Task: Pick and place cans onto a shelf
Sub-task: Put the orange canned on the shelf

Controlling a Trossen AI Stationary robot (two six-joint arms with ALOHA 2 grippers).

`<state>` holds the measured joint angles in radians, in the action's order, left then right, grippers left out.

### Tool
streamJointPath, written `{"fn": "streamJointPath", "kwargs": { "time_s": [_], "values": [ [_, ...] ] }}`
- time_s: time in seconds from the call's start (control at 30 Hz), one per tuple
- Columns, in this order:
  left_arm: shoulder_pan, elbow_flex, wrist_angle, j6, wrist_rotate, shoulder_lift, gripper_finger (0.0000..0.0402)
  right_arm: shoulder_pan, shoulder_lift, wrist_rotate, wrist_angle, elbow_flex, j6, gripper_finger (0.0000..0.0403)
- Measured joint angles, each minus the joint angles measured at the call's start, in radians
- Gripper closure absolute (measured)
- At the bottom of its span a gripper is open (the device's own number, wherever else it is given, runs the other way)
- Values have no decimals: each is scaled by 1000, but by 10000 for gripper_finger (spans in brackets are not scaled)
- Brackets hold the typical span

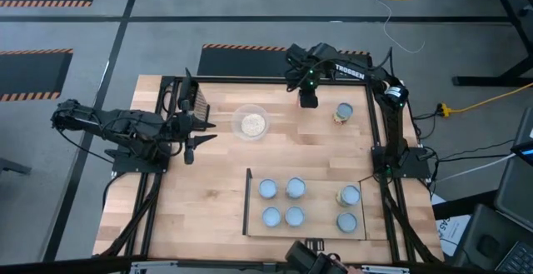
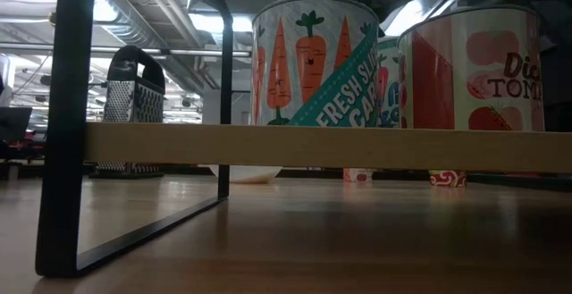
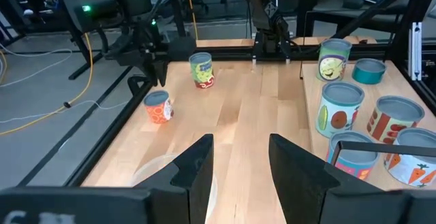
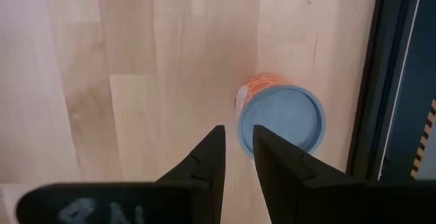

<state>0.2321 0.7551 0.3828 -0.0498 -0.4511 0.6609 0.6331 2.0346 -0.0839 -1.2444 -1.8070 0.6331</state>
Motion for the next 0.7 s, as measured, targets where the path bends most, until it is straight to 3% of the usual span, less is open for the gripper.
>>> {"fn": "streamJointPath", "kwargs": {
  "time_s": [0.17,0.3,0.7],
  "values": [
    [0,0,-1,0,0,0,266,0,0,-8,39,83,0,322],
    [0,0,-1,-2,0,0,266,-1,0,68,101,138,0,322],
    [0,0,-1,-27,0,0,266,0,0,55,154,145,31,322]
  ]
}}
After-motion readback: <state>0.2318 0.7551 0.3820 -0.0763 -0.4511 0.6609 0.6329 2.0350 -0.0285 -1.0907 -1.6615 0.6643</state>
